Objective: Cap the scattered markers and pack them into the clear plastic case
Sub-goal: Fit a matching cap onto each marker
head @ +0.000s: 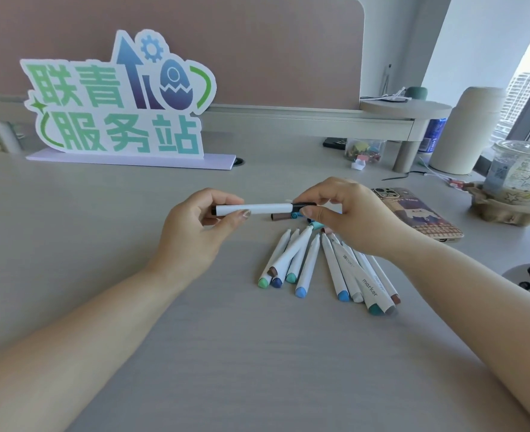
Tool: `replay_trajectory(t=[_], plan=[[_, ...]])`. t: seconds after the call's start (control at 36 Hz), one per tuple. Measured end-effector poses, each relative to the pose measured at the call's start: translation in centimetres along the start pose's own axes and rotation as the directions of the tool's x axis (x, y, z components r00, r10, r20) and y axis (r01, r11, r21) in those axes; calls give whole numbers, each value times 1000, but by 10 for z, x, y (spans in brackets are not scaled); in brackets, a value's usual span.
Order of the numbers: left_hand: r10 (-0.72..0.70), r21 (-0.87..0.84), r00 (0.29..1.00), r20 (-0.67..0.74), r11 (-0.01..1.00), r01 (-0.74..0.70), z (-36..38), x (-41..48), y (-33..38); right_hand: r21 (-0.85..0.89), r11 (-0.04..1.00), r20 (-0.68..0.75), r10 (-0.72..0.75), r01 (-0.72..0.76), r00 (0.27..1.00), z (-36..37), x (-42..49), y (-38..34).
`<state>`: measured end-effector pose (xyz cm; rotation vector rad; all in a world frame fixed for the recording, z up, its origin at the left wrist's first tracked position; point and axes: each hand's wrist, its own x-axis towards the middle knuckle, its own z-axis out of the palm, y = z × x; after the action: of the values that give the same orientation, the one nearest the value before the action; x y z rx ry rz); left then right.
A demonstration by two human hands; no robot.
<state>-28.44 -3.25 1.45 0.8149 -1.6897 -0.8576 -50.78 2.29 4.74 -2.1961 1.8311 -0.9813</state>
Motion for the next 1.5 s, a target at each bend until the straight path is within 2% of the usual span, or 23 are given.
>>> replay_trajectory(t=[0.28, 0.5, 0.64, 0.75, 0.83, 0.97, 1.08, 1.17, 1.31, 1.5], plan=[[45, 11, 998, 34, 999, -46, 0, -1, 9, 125, 992, -37, -11, 16, 999, 0, -4, -3], [41, 13, 996, 74, 999, -42, -3, 0, 10, 85, 996, -9, -11, 12, 1000, -3, -3, -3], [-15, 171, 992, 127, 985, -7, -9, 4, -1, -14, 998, 19, -55, 55, 998, 2, 0, 3], [-82, 317, 994, 79, 947, 53, -14, 5, -13, -51, 997, 17, 53, -52, 998, -2, 1, 15], [-118, 406, 991, 57, 910, 85, -17, 7, -19, 46, 985, 5, 163, -163, 987, -8, 1, 23], [-186, 510, 976, 111, 854, 105, -15, 8, -24, -1, 966, -68, 257, -258, 964, -14, 3, 37], [-144, 508, 977, 157, 860, 45, -12, 6, -20, -5, 948, -68, 316, -317, 946, -17, 2, 44], [-60, 426, 967, 247, 903, -53, -6, 0, -7, -15, 941, -54, 337, -338, 940, -18, 2, 48], [9, 411, 919, 395, 892, -186, 7, -13, 10, -69, 935, 70, 351, -347, 934, -22, 2, 46], [1, 465, 940, 341, 869, -170, 21, -21, 14, -111, 954, 87, 289, -279, 953, -13, 5, 42]])
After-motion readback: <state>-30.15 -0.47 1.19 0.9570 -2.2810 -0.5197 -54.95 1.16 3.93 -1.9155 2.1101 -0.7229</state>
